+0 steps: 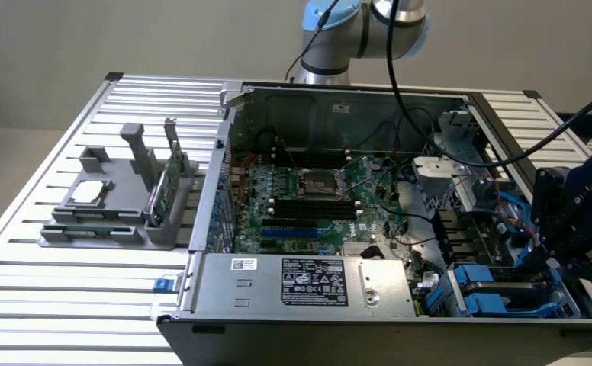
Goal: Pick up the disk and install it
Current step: 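Insert the disk into the insertion slot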
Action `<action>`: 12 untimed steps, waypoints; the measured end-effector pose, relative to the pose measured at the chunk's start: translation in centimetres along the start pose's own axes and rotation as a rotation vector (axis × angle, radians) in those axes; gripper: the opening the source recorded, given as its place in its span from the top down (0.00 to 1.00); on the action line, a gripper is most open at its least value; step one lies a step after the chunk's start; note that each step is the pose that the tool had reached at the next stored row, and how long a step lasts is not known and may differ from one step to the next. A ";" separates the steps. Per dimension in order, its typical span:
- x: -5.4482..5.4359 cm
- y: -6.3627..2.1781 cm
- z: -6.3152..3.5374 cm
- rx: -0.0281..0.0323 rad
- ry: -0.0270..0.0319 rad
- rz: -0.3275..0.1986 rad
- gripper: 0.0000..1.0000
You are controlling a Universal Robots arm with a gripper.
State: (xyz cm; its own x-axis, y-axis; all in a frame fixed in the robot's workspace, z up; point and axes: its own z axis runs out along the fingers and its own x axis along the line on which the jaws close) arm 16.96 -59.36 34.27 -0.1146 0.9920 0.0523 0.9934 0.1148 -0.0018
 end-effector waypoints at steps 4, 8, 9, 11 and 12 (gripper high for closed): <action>0.0 0.01 -0.06 -0.0002 0.0017 0.000 0.89; 0.0 0.01 -0.05 -0.0016 0.0136 0.000 0.89; 0.0 0.01 -0.05 -0.0020 0.0170 0.000 0.89; 0.0 0.00 -0.06 -0.0025 0.0214 0.000 0.89; 0.0 0.00 -0.05 -0.0026 0.0224 0.000 0.89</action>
State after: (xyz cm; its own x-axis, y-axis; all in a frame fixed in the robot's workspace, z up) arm 16.97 -59.38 34.32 -0.1147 0.9906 0.0747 0.9934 0.1149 0.0009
